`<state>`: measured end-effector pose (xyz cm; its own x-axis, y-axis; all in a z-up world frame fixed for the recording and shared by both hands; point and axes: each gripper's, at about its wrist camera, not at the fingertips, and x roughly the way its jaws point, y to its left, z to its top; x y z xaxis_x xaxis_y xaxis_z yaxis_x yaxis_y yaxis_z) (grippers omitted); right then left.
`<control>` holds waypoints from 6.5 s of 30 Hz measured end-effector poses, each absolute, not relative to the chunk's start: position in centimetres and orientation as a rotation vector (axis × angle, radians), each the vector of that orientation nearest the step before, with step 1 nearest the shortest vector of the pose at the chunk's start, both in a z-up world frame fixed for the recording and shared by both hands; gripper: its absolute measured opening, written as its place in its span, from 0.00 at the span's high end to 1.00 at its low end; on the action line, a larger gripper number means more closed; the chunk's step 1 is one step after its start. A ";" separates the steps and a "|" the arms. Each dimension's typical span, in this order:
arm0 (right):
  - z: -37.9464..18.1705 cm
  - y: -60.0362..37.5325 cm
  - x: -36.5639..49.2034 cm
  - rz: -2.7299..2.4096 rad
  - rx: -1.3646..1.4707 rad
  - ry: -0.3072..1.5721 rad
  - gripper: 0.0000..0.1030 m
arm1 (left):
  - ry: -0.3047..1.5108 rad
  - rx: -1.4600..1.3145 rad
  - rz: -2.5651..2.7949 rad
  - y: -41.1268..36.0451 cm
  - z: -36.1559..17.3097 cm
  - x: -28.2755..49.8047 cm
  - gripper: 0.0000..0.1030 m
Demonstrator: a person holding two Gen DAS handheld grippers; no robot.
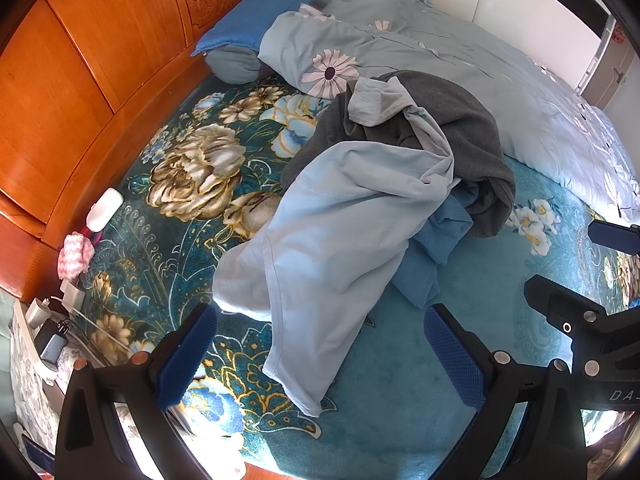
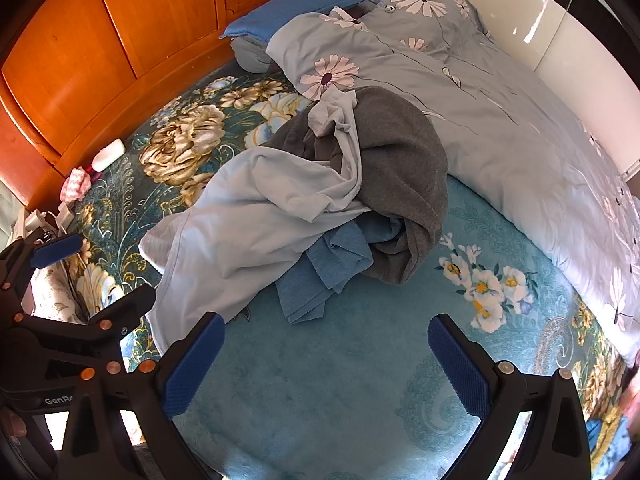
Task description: Fold clothes
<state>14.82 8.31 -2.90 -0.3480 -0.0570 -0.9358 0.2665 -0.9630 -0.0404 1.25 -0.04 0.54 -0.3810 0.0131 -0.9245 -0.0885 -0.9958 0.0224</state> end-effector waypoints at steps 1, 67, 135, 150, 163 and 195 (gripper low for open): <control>-2.9 8.3 14.8 -2.410 1.662 0.277 0.00 | 0.103 -1.713 2.558 -0.1 0.5 1.2 0.00; -8.0 17.5 12.0 -2.522 1.959 -0.088 0.00 | 0.147 -1.710 2.044 -0.4 -13.1 -16.1 0.59; -5.4 10.2 5.8 -2.527 1.779 -0.186 0.00 | -0.122 -1.735 2.232 -6.0 -10.1 -24.2 0.37; -15.0 -1.1 -1.0 -2.187 1.763 -0.153 0.00 | -0.328 -1.603 2.108 -8.3 -10.3 -25.6 0.93; -19.0 -1.5 -2.2 -2.101 1.949 -0.226 0.76 | -0.412 -1.468 2.112 -10.0 -3.0 -22.6 0.94; 16.4 9.6 5.4 -2.661 1.045 -0.507 0.95 | -0.384 -0.940 2.169 -9.5 21.4 -12.8 1.00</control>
<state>5.40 9.61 16.39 -0.7166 -0.3399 -0.6091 0.0920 -0.9116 0.4005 -12.84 -9.53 21.43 -0.4667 0.7244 -0.5074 -0.5058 -0.6892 -0.5187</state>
